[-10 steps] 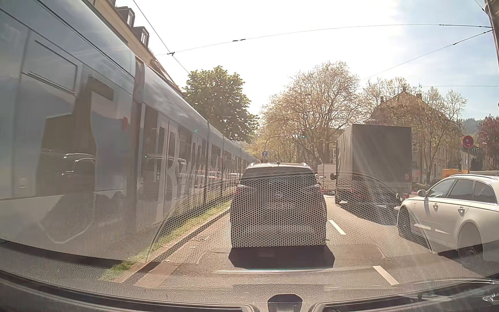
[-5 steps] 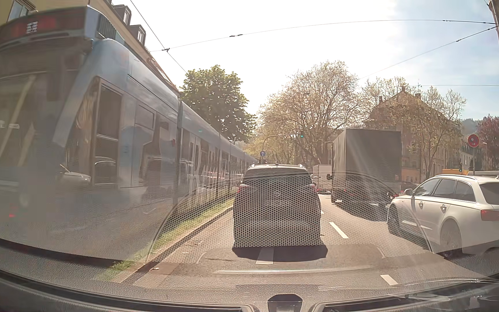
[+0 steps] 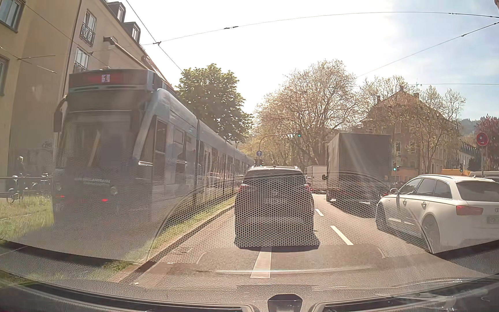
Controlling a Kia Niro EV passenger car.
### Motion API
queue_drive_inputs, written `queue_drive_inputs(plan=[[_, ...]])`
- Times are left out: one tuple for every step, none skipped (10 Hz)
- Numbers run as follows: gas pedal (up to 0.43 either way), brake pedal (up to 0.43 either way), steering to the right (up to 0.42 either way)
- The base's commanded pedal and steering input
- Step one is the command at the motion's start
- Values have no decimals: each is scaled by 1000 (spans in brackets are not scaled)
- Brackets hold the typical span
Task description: Follow the waypoints while adhering to traffic rules and regulations
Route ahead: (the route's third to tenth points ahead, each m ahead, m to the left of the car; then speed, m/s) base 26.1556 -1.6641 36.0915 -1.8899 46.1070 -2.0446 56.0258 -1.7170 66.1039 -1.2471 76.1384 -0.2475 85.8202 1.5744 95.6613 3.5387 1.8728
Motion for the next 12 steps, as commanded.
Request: queue_drive_inputs(plan=[[157,0,56],[169,0,55],[169,0,50],[169,0,41],[177,0,31],[177,0,23],[189,0,21],[209,0,20],[209,0,20],[209,0,20],[220,0,20],[220,0,20]])
